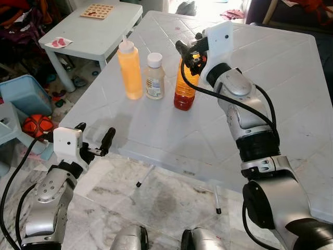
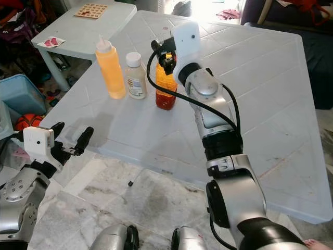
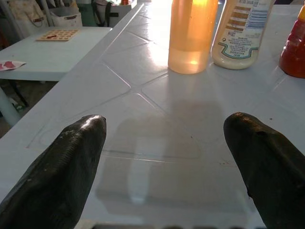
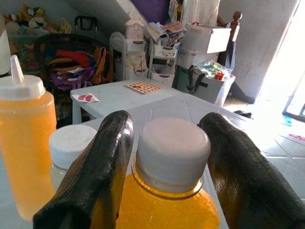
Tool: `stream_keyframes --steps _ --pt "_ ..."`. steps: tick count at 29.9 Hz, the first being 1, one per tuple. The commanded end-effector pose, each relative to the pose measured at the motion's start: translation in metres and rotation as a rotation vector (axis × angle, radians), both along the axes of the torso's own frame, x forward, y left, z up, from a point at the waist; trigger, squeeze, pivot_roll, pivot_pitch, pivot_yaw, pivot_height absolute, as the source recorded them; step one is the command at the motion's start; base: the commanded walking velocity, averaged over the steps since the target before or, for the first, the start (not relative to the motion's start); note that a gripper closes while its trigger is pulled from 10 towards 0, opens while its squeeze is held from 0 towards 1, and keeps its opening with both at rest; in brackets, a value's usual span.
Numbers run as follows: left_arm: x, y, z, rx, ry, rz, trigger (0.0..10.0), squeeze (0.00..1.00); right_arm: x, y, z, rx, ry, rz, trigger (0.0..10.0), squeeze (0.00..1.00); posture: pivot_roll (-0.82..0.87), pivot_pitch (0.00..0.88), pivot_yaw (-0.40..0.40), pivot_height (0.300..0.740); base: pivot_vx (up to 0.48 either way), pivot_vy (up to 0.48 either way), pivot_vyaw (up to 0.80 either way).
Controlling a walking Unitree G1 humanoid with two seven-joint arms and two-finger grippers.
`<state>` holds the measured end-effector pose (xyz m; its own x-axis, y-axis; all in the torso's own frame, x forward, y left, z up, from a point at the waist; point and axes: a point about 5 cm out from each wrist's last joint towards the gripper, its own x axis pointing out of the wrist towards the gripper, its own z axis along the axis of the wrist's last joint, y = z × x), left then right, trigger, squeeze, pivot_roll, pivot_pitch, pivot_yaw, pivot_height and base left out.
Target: Restocking fridge
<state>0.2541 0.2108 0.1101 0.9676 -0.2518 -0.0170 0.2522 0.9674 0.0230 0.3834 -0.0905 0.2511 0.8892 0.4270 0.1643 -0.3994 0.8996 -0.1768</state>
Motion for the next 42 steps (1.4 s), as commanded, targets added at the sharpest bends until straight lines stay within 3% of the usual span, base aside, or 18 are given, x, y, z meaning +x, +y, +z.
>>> stream_keyframes --steps 1,19,25,28,30,32,33,35,36,37,42 --pt "0.0 0.002 -0.003 0.023 0.021 -0.004 10.0 0.0 0.001 0.002 0.006 -0.003 -0.005 0.008 0.0 0.0 0.11 0.101 0.012 0.74 0.0 0.0 0.0" --pt "0.001 0.002 -0.005 0.031 0.03 -0.011 10.0 0.0 0.0 -0.001 0.006 -0.021 -0.01 0.01 0.0 0.0 0.1 0.093 0.018 0.74 0.0 0.0 0.0" --pt "-0.002 -0.005 -0.011 0.011 0.055 -0.018 10.0 0.0 -0.011 -0.003 0.003 -0.018 -0.015 0.035 0.0 0.0 0.1 0.086 0.019 0.74 0.0 0.0 0.0" --pt "-0.003 -0.004 -0.019 -0.006 0.114 0.04 10.0 0.0 -0.022 -0.011 -0.004 -0.02 -0.015 -0.035 0.3 0.0 0.09 0.08 0.02 0.74 0.0 0.0 0.0" --pt "-0.005 -0.005 -0.021 -0.019 0.124 0.051 10.0 0.0 -0.029 -0.016 -0.009 -0.001 -0.013 -0.076 3.3 0.0 0.08 0.077 0.018 0.74 0.0 0.0 0.0" --pt "-0.007 -0.008 -0.026 -0.028 0.136 0.059 10.0 0.0 -0.044 -0.022 -0.019 0.022 -0.019 -0.11 3.1 0.0 0.08 0.072 0.017 0.74 0.0 0.0 0.0" --pt "-0.008 -0.009 -0.029 -0.034 0.145 0.058 10.0 0.0 -0.052 -0.025 -0.024 0.044 -0.024 -0.125 6.7 0.0 0.07 0.061 0.019 0.74 0.0 0.0 0.0" --pt "-0.008 -0.01 -0.03 -0.039 0.15 0.058 10.0 0.0 -0.056 -0.026 -0.026 0.058 -0.026 -0.131 6.7 0.0 0.07 0.061 0.019 0.74 0.0 0.0 0.0" --pt "-0.008 -0.011 -0.031 -0.034 0.155 0.057 10.0 0.0 -0.061 -0.028 -0.028 0.073 -0.026 -0.146 8.7 0.0 0.07 0.053 0.02 0.74 0.0 0.0 0.0" --pt "-0.007 -0.013 -0.032 -0.027 0.154 0.044 10.0 0.0 -0.071 -0.03 -0.032 0.104 -0.027 -0.177 10.0 0.0 0.06 0.045 0.019 0.74 0.0 0.0 0.0" --pt "0.001 -0.011 -0.029 -0.027 0.138 0.051 10.0 0.0 -0.082 -0.03 -0.035 0.139 -0.031 -0.185 10.0 0.0 0.05 0.037 0.019 0.74 0.0 0.0 0.0"
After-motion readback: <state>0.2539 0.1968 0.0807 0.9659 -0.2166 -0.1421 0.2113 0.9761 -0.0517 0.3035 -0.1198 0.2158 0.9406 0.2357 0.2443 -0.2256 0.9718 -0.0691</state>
